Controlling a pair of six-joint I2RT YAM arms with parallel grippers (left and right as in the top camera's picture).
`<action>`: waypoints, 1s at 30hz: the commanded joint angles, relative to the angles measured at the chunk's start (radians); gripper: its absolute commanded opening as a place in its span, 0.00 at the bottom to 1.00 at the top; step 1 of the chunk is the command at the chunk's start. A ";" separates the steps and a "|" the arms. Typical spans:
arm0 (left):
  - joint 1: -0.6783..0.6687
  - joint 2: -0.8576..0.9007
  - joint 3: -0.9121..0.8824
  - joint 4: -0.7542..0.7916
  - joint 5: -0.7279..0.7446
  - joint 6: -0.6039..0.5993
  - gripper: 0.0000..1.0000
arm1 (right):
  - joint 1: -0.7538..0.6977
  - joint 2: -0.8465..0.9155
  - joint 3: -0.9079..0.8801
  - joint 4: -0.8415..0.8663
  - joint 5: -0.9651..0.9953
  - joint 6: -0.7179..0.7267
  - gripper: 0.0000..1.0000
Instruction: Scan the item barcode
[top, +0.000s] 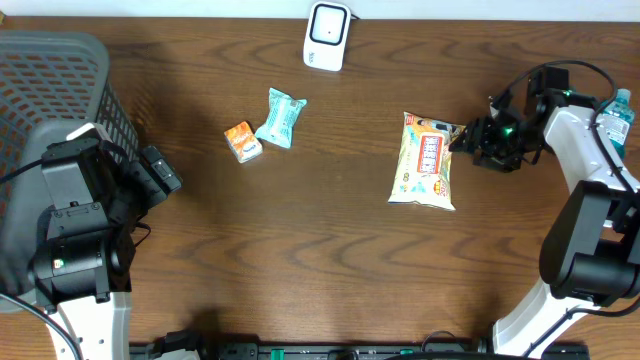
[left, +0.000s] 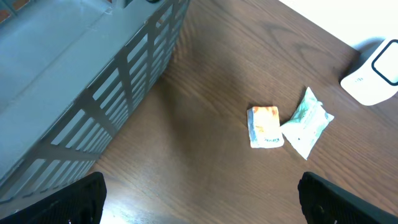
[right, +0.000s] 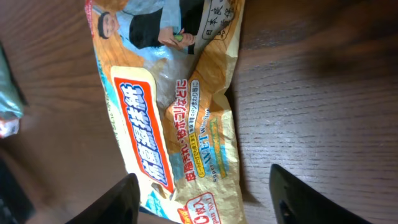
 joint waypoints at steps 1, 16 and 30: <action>0.006 0.002 0.005 -0.001 -0.012 -0.009 0.98 | 0.033 -0.024 0.014 -0.002 0.041 -0.014 0.58; 0.006 0.002 0.005 -0.001 -0.012 -0.009 0.98 | 0.150 -0.023 0.009 0.024 0.287 0.050 0.70; 0.006 0.002 0.005 -0.001 -0.012 -0.009 0.98 | 0.153 -0.023 -0.172 0.237 0.167 0.072 0.66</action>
